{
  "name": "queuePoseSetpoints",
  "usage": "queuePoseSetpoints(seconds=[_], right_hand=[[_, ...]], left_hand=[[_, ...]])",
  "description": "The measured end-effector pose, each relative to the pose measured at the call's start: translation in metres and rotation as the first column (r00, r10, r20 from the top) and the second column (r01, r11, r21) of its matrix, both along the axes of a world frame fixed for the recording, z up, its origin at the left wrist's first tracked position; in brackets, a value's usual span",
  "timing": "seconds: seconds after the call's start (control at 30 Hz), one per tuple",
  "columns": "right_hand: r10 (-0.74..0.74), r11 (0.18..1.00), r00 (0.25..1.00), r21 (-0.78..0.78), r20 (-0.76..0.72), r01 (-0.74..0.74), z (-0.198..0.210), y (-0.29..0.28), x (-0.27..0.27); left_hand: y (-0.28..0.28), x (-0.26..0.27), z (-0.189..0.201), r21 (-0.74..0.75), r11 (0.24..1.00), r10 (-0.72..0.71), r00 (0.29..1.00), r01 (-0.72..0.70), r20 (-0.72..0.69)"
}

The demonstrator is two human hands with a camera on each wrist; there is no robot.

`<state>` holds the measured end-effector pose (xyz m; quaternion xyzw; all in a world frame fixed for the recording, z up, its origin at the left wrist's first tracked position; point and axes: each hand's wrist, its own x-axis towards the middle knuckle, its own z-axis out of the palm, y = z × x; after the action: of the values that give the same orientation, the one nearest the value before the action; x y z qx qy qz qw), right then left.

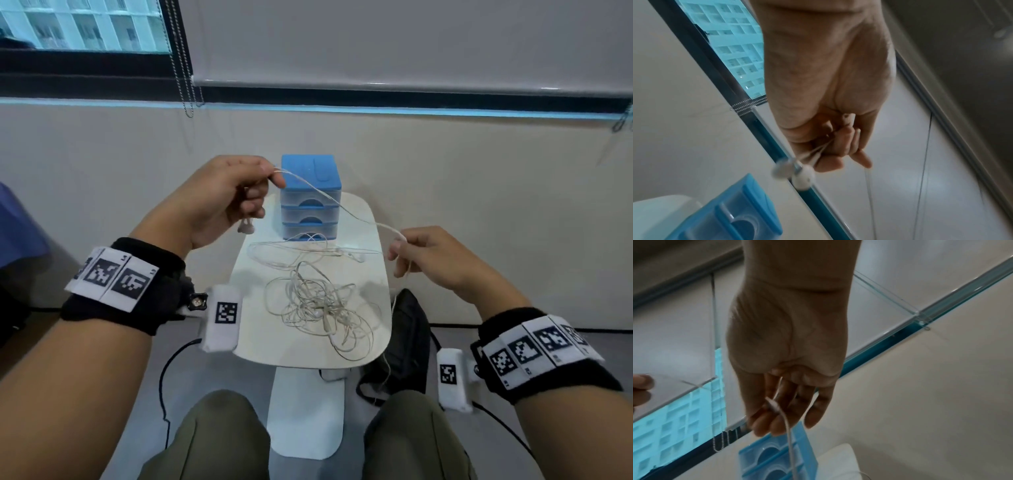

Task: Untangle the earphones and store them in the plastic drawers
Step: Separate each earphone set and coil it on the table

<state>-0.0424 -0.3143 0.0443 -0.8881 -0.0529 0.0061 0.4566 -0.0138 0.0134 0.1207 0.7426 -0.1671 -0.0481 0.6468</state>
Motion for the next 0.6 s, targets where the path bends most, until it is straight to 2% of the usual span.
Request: queuePoseSetpoints(seconds=[0.07,0.17,0.27,0.33,0.43,0.6], right_hand=[[-0.076,0.996,0.997,0.046,-0.012,0.076,0.001,0.0,-0.002],[-0.12,0.99,0.991,0.084,0.057,0.115,0.022,0.008,-0.008],[-0.116,0.991,0.98,0.084,0.165,0.103,0.054,0.018,-0.015],[-0.124,0.989,0.974,0.104,0.191,0.106,0.071,0.022,-0.017],[-0.165,0.98,0.971,0.143,0.173,0.14,0.084,0.02,-0.012],[-0.221,0.974,0.974,0.068,0.046,0.218,0.067,0.006,-0.006]], left_hand=[[0.008,-0.001,-0.007,0.034,0.999,0.016,0.999,-0.014,-0.039],[0.011,-0.008,-0.018,0.186,0.982,-0.008,0.995,0.027,-0.101],[0.004,-0.015,-0.026,0.315,0.94,-0.089,0.985,0.132,-0.147],[-0.003,-0.023,-0.026,0.349,0.909,-0.178,0.97,0.226,-0.165],[-0.009,-0.033,-0.018,0.236,0.919,-0.284,0.945,0.317,-0.164],[0.0,-0.031,-0.002,-0.101,0.968,-0.236,0.968,0.228,-0.08]])
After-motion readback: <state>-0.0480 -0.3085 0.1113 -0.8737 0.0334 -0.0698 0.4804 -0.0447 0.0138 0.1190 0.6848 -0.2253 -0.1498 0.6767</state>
